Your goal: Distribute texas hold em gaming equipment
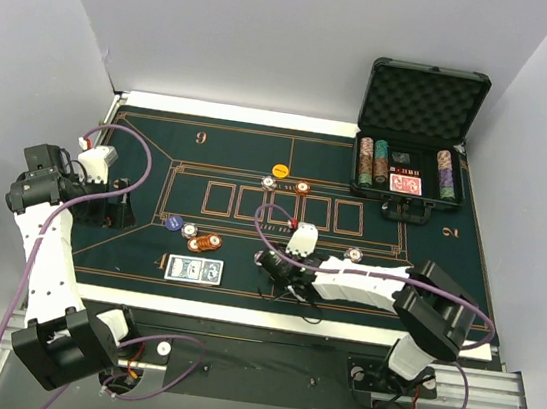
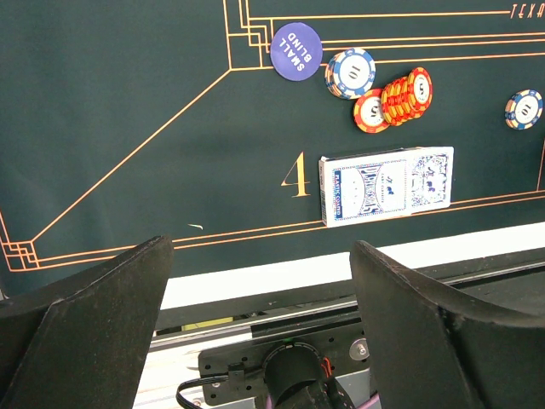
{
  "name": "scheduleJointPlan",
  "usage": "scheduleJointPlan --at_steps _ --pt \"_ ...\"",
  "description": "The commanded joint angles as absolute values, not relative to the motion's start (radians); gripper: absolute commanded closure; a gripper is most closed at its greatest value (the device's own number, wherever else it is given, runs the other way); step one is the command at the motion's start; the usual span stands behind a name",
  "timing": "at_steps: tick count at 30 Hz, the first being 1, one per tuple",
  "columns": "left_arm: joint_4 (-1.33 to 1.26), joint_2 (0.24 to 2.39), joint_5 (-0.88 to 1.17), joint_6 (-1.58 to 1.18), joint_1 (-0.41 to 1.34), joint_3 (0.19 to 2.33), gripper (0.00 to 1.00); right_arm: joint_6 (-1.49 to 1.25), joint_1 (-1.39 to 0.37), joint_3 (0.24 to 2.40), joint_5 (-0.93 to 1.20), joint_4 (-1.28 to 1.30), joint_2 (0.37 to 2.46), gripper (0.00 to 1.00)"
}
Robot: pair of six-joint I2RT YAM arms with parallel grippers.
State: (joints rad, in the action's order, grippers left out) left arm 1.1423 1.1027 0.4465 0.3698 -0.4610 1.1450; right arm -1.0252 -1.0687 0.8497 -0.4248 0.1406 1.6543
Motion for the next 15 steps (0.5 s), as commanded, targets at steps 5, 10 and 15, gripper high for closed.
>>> scheduleJointPlan --at_steps 5,10,15 --pt "1.135 1.092 0.463 0.379 -0.468 1.169 0.04 -1.098 -1.085 0.649 -0.423 0.291 1.556 0.71" --pt "1.138 1.086 0.46 0.38 -0.469 1.172 0.04 -1.121 -1.088 0.607 -0.449 0.366 1.48 0.71" --pt "1.141 1.081 0.46 0.38 -0.468 1.17 0.04 -1.126 -1.075 0.6 -0.483 0.454 1.41 0.72"
